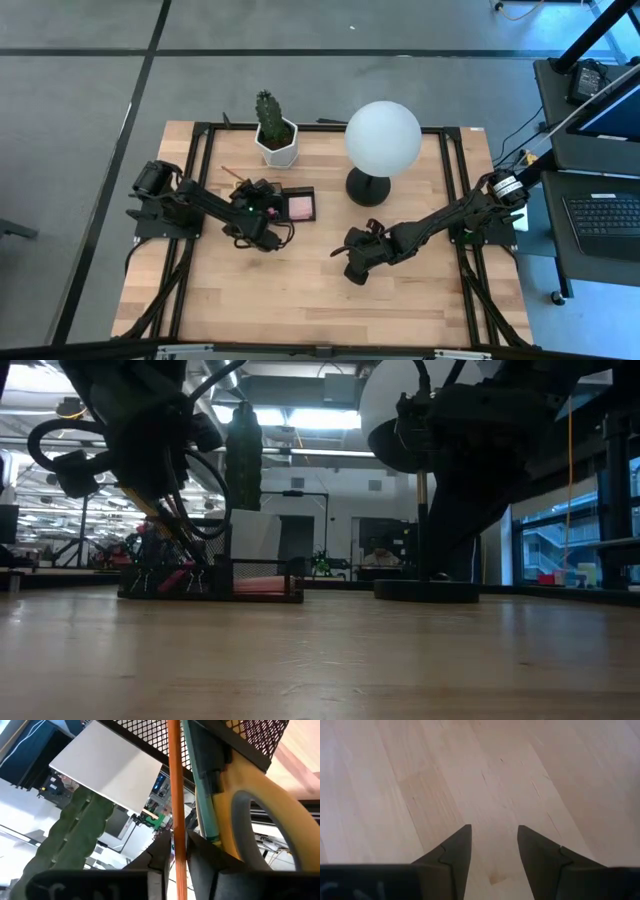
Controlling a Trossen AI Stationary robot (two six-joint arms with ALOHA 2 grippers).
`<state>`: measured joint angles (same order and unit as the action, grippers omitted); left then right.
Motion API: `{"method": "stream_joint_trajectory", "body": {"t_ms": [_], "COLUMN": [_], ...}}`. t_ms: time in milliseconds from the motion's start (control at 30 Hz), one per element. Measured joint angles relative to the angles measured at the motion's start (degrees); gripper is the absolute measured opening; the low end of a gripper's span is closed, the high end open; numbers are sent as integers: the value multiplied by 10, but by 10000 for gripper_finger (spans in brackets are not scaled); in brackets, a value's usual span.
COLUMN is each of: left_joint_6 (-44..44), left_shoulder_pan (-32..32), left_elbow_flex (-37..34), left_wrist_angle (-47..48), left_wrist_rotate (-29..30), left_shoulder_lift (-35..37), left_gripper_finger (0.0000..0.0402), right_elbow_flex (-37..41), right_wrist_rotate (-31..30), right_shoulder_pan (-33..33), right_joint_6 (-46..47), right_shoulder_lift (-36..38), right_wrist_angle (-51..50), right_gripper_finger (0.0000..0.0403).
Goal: Pick and place office supplies into organizer
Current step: Put the orange pencil into the black desk organizer, then return to Home Position
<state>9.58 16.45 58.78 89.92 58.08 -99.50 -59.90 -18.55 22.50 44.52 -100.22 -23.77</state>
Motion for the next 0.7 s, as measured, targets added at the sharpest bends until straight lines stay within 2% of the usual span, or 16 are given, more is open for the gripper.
{"method": "stream_joint_trajectory", "body": {"t_ms": [400, 533, 700], "left_joint_6": [-21, -19, -19], "left_shoulder_pan": [3, 12, 19], "left_elbow_flex": [0, 8, 56], "left_wrist_angle": [1, 1, 1], "left_wrist_rotate": [-7, -11, -22], "left_shoulder_lift": [0, 2, 2], "left_gripper_finger": [114, 124, 124], "right_elbow_flex": [0, 0, 0], "right_wrist_rotate": [1, 1, 1], "right_shoulder_pan": [0, 0, 0], "right_joint_6": [-1, -1, -1], "right_shoulder_lift": [0, 0, 0], "right_wrist_angle": [0, 0, -1], "right_gripper_finger": [162, 162, 162]}}
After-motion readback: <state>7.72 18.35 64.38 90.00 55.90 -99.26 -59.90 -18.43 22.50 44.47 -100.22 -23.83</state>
